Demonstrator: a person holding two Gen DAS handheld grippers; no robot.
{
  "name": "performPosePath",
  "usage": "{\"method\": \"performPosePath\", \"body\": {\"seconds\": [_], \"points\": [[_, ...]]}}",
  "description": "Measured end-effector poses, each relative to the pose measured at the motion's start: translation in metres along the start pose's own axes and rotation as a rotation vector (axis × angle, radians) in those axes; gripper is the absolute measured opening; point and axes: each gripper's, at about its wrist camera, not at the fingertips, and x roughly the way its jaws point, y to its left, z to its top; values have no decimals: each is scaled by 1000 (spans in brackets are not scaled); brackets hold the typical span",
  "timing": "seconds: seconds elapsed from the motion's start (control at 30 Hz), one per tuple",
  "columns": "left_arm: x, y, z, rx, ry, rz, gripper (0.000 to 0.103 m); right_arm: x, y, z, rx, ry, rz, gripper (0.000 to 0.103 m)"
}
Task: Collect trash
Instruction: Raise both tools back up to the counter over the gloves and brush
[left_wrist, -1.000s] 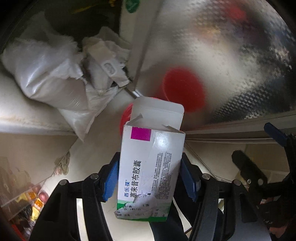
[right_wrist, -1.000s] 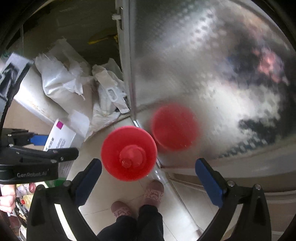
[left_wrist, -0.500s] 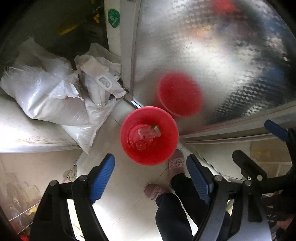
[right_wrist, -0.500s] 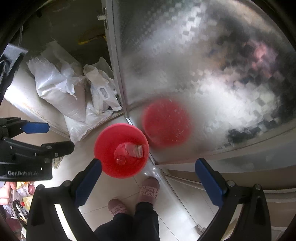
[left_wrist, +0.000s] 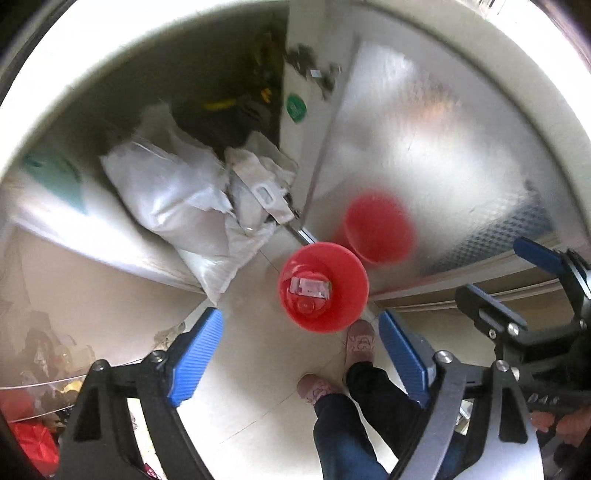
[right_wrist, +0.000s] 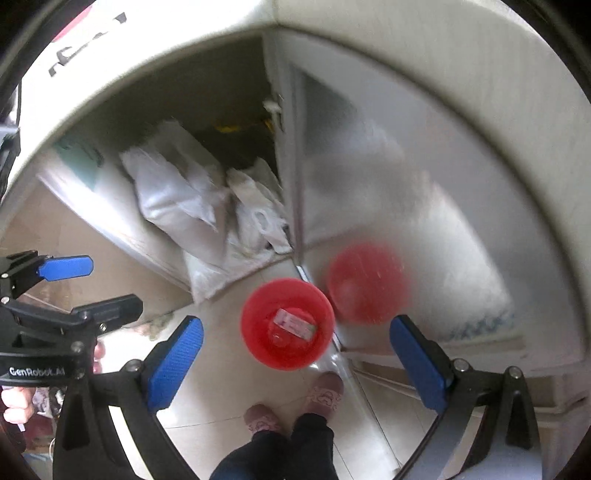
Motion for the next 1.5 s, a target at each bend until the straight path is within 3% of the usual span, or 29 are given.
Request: {"method": "performPosePath", "body": {"seconds": [0.17, 0.37, 0.5, 0.73, 0.93, 1.13, 1.5], "points": [[-67, 3, 0, -19, -59, 26, 95, -51, 12, 21, -42, -44, 49, 101], [-148, 3, 15, -33, -185, 73, 102, -118, 16, 49, -49, -111, 74, 101], [-184, 2, 29, -49, -236, 17, 102, -159, 10, 64, -32, -163, 77, 101], [-220, -15, 69, -26, -300, 19, 103, -198, -7, 99, -22, -226, 65, 101], [-226, -31, 122, 1, -345, 16, 103, -210, -33, 139, 12, -257, 46, 101], [-214, -40, 186, -15, -348, 33, 103, -197, -62, 185, 67, -239, 61, 101], [-160, -30, 272, -3, -289, 92, 103, -127, -107, 258, 166, -97, 105, 101]]}}
